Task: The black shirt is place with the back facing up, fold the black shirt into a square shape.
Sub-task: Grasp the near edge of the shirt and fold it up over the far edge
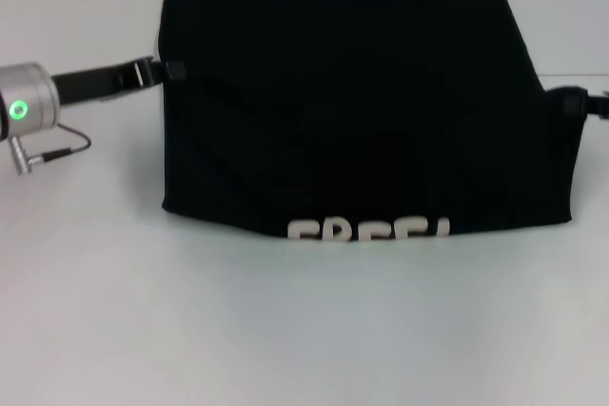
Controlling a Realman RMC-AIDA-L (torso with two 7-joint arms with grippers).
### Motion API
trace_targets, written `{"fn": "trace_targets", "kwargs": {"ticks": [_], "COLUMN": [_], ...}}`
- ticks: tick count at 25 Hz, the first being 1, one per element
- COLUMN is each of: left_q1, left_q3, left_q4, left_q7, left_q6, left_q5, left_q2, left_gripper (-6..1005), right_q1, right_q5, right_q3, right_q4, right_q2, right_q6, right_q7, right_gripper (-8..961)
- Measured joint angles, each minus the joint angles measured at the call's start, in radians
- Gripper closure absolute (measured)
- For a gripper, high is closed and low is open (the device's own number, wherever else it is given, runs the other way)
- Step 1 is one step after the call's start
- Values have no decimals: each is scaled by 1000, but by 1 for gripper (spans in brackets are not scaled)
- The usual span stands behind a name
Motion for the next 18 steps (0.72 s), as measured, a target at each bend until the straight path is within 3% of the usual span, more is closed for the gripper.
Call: {"fn": "trace_targets", "kwargs": {"ticks": [5,13,18], "left_q1": [-61,-117,-112], "left_q3": [8,9,9], "left_q4": [-27,-85,-123], "left_q7": [30,97,155], "left_q6": [-131,-262,-337], "left_q5": [-14,-20,-35], "left_q2": [1,4,-22], "left_gripper": [910,907,904], "right_q1": [77,132,125], "right_q5": [0,1,5], "right_q3": [-44,-82,-85], "right_q4": [49,86,135], "right_q2": [1,5,33], "right_q6": [182,309,404], "right_q7": [6,10,-8], "right_gripper": [888,887,887]}}
